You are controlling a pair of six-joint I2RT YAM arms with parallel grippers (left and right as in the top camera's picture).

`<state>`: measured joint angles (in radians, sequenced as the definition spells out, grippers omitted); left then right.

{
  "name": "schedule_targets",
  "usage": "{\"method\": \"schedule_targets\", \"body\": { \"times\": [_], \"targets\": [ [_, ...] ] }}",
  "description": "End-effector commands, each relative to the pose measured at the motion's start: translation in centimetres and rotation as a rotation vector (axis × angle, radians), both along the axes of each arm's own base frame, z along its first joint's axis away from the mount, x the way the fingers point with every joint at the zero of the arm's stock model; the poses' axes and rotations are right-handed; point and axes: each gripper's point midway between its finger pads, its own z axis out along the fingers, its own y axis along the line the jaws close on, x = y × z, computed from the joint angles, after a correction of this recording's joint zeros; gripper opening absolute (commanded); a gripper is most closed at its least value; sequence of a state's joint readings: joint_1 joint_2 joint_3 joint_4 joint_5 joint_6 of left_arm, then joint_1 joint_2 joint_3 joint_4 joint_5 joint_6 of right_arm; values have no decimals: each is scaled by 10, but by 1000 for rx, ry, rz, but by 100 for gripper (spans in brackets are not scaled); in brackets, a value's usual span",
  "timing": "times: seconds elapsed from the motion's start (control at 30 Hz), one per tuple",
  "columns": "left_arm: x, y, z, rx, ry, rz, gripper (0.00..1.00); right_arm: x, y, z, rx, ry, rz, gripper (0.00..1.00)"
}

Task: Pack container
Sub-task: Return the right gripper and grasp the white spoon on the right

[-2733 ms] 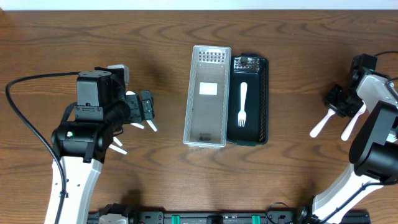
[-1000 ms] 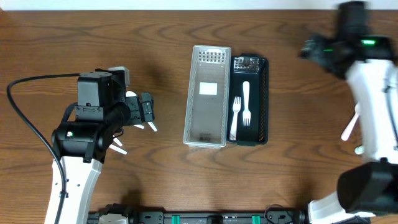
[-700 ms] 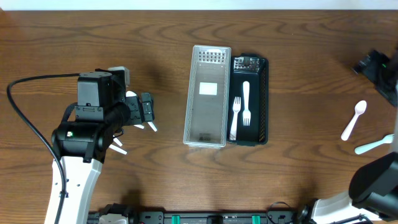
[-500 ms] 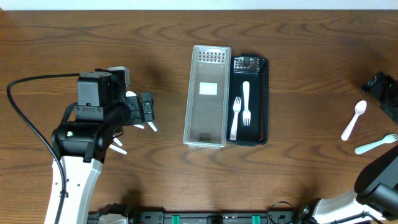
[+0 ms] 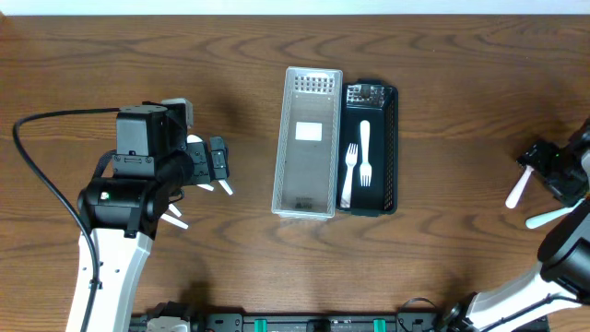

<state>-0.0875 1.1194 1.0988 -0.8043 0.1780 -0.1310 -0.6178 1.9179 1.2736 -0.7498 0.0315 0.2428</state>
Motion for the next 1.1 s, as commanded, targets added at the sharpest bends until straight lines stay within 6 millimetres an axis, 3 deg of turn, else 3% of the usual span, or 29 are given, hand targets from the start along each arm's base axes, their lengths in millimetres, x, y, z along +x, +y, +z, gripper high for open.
{"method": "schedule_targets", "body": {
  "times": [0.0,0.4,1.07],
  "targets": [
    [4,0,8,-1,-18,-4,98,0,4,-16,28,21,36,95],
    [4,0,8,-2,-18,-4,98,16,-2,-21,-13,-17,104,94],
    [4,0,8,-2,-18,-4,98,11,3,-32,14,4,105,96]
  ]
}}
